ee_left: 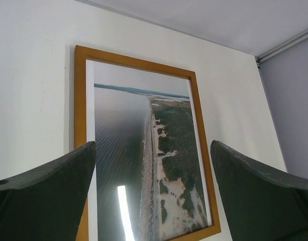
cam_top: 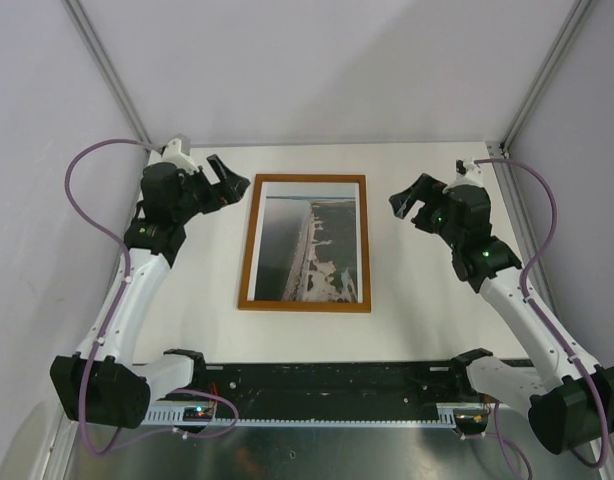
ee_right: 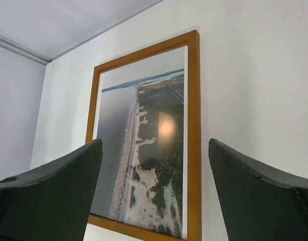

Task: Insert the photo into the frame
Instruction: Reset both arms

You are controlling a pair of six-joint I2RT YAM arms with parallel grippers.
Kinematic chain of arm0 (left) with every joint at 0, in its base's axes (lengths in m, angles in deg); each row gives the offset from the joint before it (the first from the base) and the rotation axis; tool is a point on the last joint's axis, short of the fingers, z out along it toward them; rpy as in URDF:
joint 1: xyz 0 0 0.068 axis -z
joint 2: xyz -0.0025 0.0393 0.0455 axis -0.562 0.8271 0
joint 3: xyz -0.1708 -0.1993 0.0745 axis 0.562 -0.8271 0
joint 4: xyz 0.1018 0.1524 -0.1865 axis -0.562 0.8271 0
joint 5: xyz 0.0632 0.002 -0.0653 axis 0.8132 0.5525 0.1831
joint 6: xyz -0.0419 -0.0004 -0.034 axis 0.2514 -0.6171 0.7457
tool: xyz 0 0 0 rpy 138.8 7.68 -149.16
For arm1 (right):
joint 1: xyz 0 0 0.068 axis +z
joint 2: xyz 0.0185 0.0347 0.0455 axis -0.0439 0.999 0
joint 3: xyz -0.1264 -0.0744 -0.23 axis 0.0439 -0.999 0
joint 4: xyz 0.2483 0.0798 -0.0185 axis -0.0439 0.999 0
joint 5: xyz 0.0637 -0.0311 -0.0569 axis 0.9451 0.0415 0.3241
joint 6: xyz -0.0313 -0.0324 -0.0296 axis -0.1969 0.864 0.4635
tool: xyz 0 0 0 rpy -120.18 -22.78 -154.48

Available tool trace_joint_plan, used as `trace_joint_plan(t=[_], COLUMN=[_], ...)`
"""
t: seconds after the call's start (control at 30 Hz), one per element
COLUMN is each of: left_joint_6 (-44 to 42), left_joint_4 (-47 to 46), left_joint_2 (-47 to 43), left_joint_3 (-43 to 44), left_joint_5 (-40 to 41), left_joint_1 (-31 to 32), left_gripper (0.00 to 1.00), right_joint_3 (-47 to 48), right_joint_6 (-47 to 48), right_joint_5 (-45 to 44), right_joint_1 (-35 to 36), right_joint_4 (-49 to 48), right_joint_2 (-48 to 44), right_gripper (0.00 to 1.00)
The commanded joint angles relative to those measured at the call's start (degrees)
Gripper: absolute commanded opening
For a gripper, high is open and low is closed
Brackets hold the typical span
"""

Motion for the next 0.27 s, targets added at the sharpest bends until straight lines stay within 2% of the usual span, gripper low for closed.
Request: trace_joint_plan(t=[0.0, 0.23], left_joint_6=[0.68, 0.55], left_joint_4=[-1.52, -1.48], left_joint_2=[-2.10, -2.68], left_joint_3=[0.07, -0.09], left_joint_5=[0.69, 1.26], left_joint_1=[0.24, 0.25], left_gripper=[1.00, 1.00], right_joint_3=[1.72, 1.73], right_joint_6=[-0.31, -0.03], right_joint_5=[-1.34, -1.02], right_joint_1=[-0.16, -0.15], right_joint_4=[-0.36, -0.20], right_joint_2=[-0.51, 0.62], right_gripper=[0.91, 0.91])
